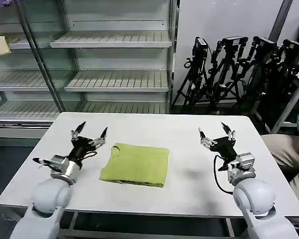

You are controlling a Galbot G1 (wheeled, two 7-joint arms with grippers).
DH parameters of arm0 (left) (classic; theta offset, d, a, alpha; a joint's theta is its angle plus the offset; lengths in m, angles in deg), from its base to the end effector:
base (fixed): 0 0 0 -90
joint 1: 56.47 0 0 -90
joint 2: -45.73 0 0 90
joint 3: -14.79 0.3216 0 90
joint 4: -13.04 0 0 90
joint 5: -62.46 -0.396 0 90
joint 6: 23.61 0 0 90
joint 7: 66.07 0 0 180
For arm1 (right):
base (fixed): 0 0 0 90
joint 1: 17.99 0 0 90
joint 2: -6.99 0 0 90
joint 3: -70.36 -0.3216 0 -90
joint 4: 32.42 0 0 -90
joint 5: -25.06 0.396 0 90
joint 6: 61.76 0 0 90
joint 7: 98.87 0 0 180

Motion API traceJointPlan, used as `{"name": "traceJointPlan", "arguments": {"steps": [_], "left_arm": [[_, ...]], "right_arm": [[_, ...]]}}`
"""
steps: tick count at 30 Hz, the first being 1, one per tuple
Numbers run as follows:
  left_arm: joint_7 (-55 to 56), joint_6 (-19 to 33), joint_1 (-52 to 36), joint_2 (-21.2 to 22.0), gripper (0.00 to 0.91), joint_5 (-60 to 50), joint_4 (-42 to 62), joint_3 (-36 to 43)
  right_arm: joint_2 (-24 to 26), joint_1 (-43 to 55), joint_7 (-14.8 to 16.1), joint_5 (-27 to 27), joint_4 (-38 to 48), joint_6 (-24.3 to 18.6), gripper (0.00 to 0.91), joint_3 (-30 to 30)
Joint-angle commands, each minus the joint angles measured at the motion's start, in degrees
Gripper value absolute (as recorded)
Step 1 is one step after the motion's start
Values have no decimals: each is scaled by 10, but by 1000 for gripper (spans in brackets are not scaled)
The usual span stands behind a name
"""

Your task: Fold and organize the clothes.

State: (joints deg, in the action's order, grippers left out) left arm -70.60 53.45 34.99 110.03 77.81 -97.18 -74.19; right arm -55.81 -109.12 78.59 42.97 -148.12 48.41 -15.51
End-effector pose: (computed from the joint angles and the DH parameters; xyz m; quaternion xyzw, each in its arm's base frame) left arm 0.3671 0.0742 -0.1787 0.0999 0.9899 0.0952 0.0334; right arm 0.3530 -0.0456 -0.1520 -0.0824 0.9925 -0.0892 0.0109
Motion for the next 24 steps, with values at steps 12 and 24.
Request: {"name": "traceJointPlan", "arguments": {"steps": [12,24], "left_arm": [[51,123,73,-92,907,-166,-14,-56],[16,155,43,-68,907,-231,6,-51]], "right_arm": [[-10,-6,0,-33,17,-20,907,10],[-4,-21,-16,-39,-18,-4,907,-27]]}}
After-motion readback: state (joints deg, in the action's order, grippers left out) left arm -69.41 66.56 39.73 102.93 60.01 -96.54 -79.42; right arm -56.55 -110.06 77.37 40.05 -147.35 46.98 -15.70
